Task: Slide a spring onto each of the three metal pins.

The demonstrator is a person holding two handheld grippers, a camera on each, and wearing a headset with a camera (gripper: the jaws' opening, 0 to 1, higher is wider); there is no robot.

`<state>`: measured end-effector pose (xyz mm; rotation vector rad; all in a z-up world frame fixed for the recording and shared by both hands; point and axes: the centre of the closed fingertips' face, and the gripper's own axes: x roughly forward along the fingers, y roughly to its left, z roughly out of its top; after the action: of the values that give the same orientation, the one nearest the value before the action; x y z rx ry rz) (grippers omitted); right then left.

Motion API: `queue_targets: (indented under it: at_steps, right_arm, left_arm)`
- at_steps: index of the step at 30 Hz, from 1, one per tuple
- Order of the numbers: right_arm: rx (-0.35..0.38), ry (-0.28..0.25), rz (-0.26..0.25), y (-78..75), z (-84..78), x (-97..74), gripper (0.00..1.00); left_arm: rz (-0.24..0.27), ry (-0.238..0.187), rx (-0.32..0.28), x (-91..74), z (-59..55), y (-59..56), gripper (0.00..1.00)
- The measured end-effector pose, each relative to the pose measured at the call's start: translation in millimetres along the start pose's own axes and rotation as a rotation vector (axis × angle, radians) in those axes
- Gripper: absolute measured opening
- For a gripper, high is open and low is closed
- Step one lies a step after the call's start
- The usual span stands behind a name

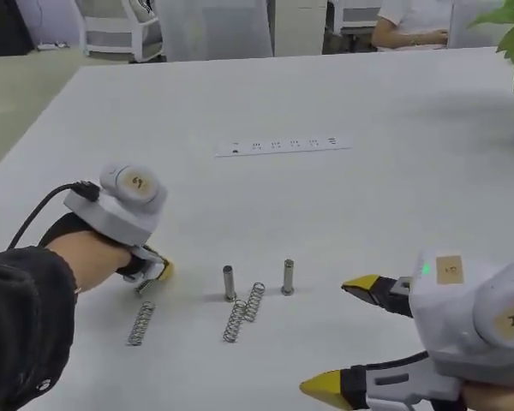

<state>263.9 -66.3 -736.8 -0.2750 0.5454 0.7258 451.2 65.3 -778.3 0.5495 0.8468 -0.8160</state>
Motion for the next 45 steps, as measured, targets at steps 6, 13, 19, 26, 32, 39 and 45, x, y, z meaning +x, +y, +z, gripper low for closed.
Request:
queue_targets:
  at_steps: [6, 13, 19, 26, 32, 39, 45]
  right_arm:
    - [-0.007, 0.0, -0.004, -0.5, 0.9, -0.6, 0.73]
    - [-0.024, 0.01, -0.003, 1.4, 0.8, -0.4, 0.72]
    - [-0.033, 0.017, -0.001, 2.4, -0.1, 0.2, 0.72]
    - [-0.042, 0.022, 0.001, 3.4, -0.6, 0.8, 0.72]
    - [-0.046, 0.027, 0.009, 5.1, -1.6, 1.9, 0.72]
    - [-0.048, 0.033, 0.016, 6.1, -2.9, 2.9, 0.72]
    - [-0.049, 0.038, 0.018, 6.9, -3.5, 3.1, 0.72]
  left_arm:
    - [-0.001, -0.025, -0.005, -12.3, 1.9, -0.9, 0.0]
    - [-0.001, -0.062, -0.012, -25.4, 2.7, -3.6, 0.0]
    - [0.004, -0.089, -0.023, -35.5, 0.3, -4.6, 0.0]
    - [0.008, -0.115, -0.045, -44.0, -5.4, -4.2, 0.0]
    - [0.011, -0.145, -0.084, -47.8, -9.4, -1.9, 0.0]
    - [0.009, -0.163, -0.094, -50.2, -10.5, -4.3, 0.0]
    - [0.0, -0.177, -0.097, -51.5, -10.5, -11.0, 0.0]
